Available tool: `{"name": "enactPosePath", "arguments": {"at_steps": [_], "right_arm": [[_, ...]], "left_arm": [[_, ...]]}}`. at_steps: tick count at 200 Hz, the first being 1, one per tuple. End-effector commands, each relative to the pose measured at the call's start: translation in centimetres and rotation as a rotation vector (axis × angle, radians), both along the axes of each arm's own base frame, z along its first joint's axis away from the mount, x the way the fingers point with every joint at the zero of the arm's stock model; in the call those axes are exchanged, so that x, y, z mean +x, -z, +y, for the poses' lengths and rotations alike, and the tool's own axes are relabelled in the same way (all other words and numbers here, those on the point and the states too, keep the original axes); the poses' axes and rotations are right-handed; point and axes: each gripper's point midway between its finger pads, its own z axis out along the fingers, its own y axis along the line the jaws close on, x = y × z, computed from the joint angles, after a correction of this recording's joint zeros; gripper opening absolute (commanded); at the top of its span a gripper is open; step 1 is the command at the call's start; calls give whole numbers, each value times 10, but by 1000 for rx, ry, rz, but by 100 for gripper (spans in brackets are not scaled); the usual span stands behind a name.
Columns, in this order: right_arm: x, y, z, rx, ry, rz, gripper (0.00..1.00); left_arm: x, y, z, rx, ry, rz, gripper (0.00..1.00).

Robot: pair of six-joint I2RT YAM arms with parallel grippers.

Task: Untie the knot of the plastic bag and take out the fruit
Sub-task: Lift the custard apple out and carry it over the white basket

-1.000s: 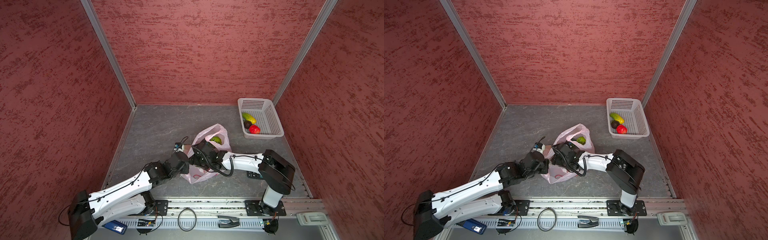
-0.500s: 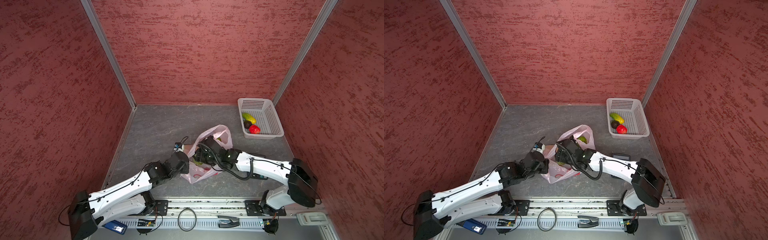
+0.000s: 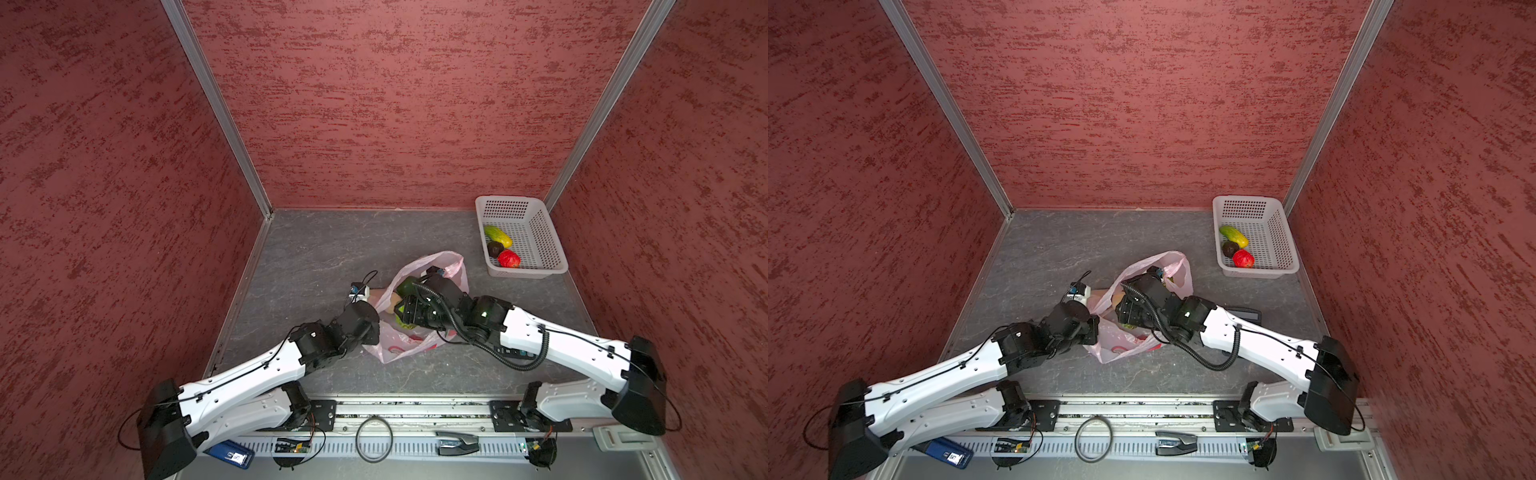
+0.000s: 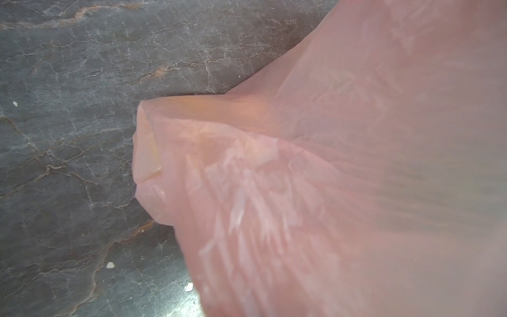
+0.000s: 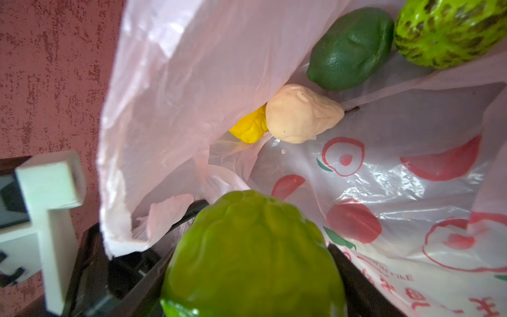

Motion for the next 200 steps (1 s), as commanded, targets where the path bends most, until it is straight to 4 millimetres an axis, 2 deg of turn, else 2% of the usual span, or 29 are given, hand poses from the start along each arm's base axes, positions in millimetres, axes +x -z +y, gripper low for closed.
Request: {"name": "enactPosePath", "arguments": {"at_steps": [1,31,54,90,121,142,161,200], "right_arm": [[2,-36,-8,4,22,-59,64],[12,-73,-14,16,40,-125,65],[27,-99,-23,30,67,-177,65],[66,-132,-58,43,135,-257,65],[105,-153,-113,0,245,-330,65],[129,-155,-155,-43,327,-361,66],[149,-149,-196,-71,408,-366,67],[187,-119,-274,-141,568,-354,67]], "left_arm": [[10,-15,-4,-15,-10,-48,0],[10,-15,-6,-17,-6,-48,0],[10,-14,-6,-17,-5,-47,0],[10,-14,-7,-18,0,-46,0],[12,-14,-10,-17,5,-49,0],[13,-15,-11,-18,5,-53,0],[14,-17,-12,-22,6,-57,0],[16,-18,-16,-23,13,-61,0]]}}
